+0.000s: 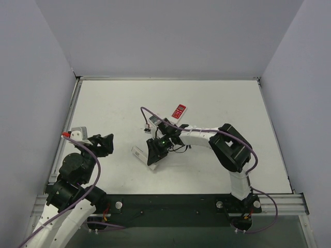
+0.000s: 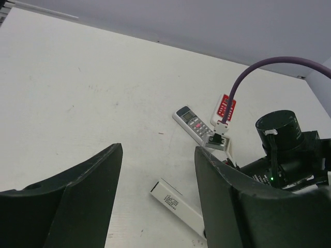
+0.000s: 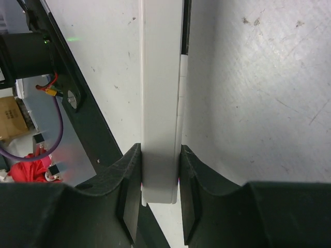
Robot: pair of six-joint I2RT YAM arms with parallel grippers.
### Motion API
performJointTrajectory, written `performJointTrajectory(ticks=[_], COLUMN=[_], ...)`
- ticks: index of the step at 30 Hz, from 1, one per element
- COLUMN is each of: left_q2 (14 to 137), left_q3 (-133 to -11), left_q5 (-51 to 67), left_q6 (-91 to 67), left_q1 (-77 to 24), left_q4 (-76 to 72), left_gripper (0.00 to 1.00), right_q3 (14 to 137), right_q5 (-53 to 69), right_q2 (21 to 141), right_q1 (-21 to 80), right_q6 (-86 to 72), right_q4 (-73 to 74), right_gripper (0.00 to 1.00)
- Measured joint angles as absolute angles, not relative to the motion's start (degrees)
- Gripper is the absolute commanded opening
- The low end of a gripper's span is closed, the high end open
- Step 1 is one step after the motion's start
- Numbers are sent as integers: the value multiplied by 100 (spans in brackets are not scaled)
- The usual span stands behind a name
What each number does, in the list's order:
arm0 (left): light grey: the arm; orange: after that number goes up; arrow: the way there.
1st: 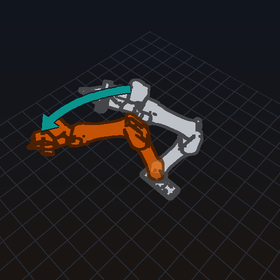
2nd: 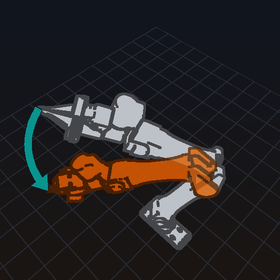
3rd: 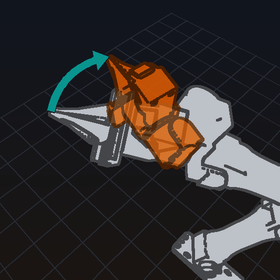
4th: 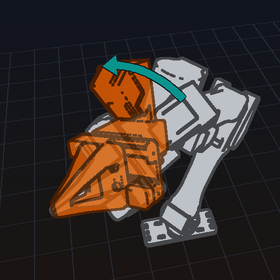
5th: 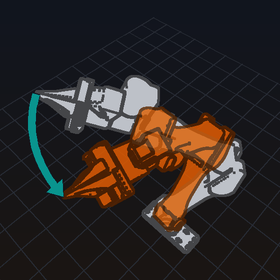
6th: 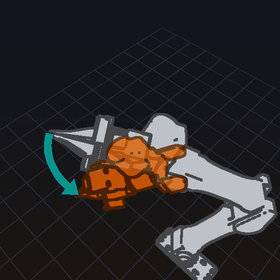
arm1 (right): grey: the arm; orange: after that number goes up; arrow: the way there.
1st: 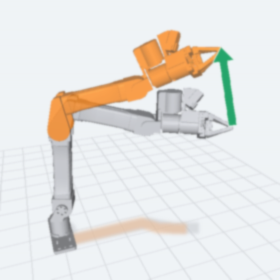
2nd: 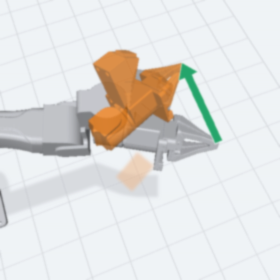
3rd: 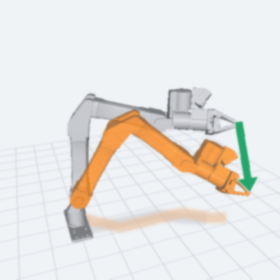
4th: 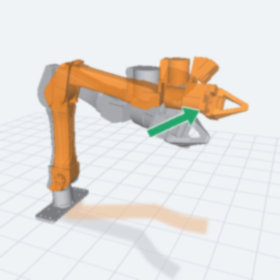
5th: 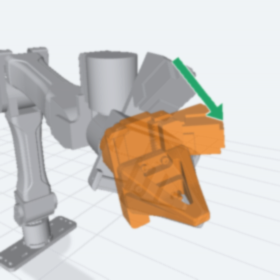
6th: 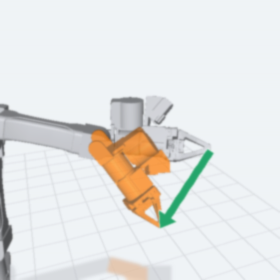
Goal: Load the batteries into the remote control
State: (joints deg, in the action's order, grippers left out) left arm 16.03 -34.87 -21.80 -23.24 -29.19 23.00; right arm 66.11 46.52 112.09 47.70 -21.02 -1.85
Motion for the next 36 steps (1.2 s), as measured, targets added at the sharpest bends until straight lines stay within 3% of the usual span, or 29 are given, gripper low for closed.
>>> performJointTrajectory(ticks=[6, 13, 17, 22, 27, 36], left_q2=[1302, 1293, 1328, 1396, 1439, 1470], left_q3=[-3194, -3155, -3155, -3153, -3135, -3109], left_q5=[-2235, -2231, -2209, -2062, -1815, -1435], left_q6=[-2069, -1966, -1922, -1920, -1922, -1931], left_q1=[-2919, -2906, -2816, -2606, -2346, -2029], left_q4=[2394, 2425, 2425, 2418, 2381, 2335], left_gripper=[68, 68, 68, 68, 68, 68], right_q3=[6884, 6895, 6890, 6792, 6796, 7400], right_q5=[5046, 5518, 5262, 3983, 2414, 1321], right_q2=[11688, 11762, 11544, 11043, 10512, 10584], right_q1=[4499, 3933, 3787, 3907, 4469, 5199], right_q6=[-1922, -1820, -1704, -1356, -762, -67], right_q4=[45, 250, 506, 910, 1197, 1483], right_gripper=[24, 61, 64, 64, 61, 57])
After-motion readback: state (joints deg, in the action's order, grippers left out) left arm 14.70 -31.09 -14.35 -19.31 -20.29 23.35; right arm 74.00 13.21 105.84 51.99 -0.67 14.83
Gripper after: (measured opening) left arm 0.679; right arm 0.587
